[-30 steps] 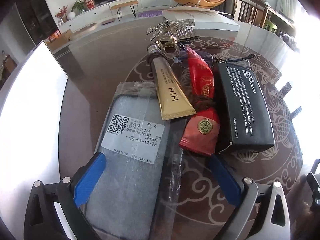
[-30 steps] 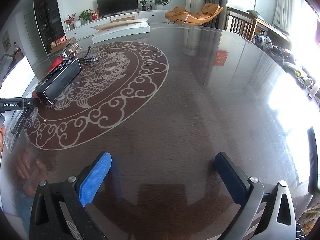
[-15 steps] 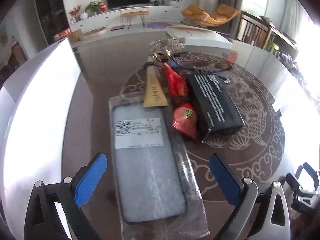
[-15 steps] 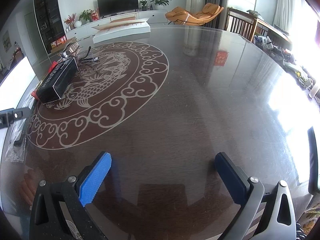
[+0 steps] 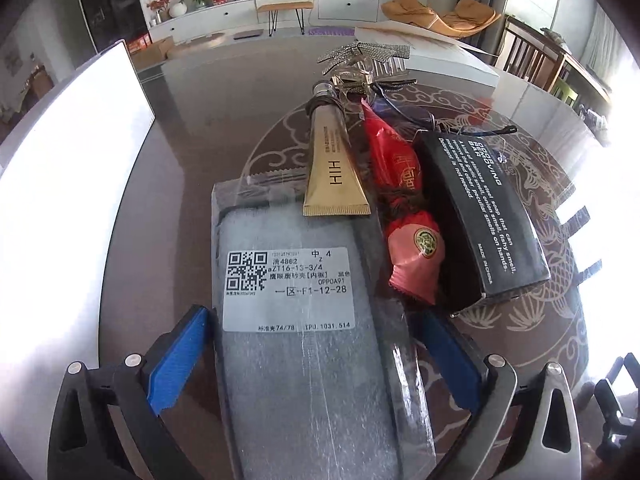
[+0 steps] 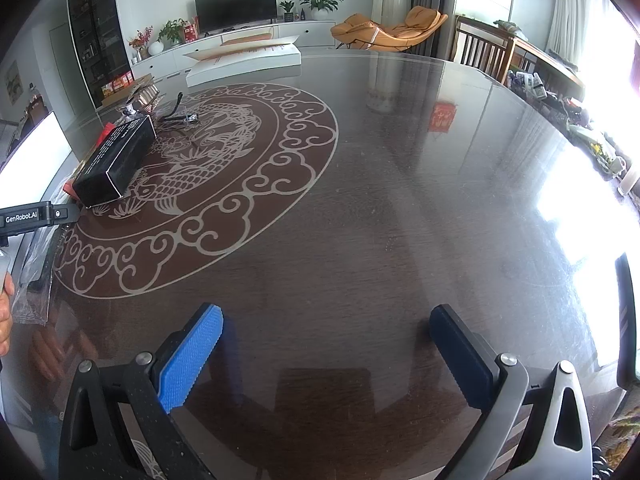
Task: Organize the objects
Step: 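Close the left tool on the bagged phone case with QR label, then grasp the black odor-removing soap box with the right tool while the left tool holds the phone case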
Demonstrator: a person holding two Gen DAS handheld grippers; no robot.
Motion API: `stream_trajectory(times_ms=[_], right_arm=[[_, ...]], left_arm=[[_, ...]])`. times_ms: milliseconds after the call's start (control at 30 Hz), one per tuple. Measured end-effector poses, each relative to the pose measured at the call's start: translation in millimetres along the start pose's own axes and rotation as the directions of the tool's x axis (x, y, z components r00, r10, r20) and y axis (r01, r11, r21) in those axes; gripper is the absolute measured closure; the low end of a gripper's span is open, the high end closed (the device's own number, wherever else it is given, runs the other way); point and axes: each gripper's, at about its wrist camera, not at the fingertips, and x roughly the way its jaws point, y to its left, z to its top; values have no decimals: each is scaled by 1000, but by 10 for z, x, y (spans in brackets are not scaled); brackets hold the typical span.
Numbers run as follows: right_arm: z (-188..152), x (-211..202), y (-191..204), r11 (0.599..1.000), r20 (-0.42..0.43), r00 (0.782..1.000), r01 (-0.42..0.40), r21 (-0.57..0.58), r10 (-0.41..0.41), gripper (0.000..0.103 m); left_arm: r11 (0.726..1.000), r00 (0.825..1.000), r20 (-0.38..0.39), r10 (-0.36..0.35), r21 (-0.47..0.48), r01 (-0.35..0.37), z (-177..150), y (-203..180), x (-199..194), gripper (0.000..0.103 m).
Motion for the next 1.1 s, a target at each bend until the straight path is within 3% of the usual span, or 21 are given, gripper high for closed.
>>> stream_trajectory(times_ms=[133, 200, 267, 533, 733, 833, 1100], right_arm=[[1, -4, -5, 1000, 1, 1000, -2, 1, 2, 0], [1, -8, 1, 1000, 3, 1000, -4, 3, 4, 0], [2, -11, 5, 1000, 3, 1000, -4, 3, 4, 0], [1, -10, 3, 1000, 2, 1000, -3, 3, 3, 0], [10, -10, 10, 1000, 2, 1000, -2, 2, 2, 0], [10, -7, -6, 1000, 2, 1000, 0, 1, 0, 0], [10, -4, -9, 1000, 2, 1000, 0, 1, 0, 0]], left_arm=[[1000, 1000, 18, 7, 1, -7, -61, -33, -43, 2], [1000, 998, 57, 7, 5, -8, -165, -35, -105, 17], [1000, 997, 83, 11, -2, -11, -233, -29, -151, 24], [1000, 996, 91, 6, -6, -6, -538, -42, -253, 25], [1000, 995, 104, -5, 22, 3, -896, -81, -409, 20], [1000, 995, 98, -6, 25, 3, -1004, -80, -417, 0], [999, 995, 98, -19, 40, 15, -1057, -41, -442, 0]])
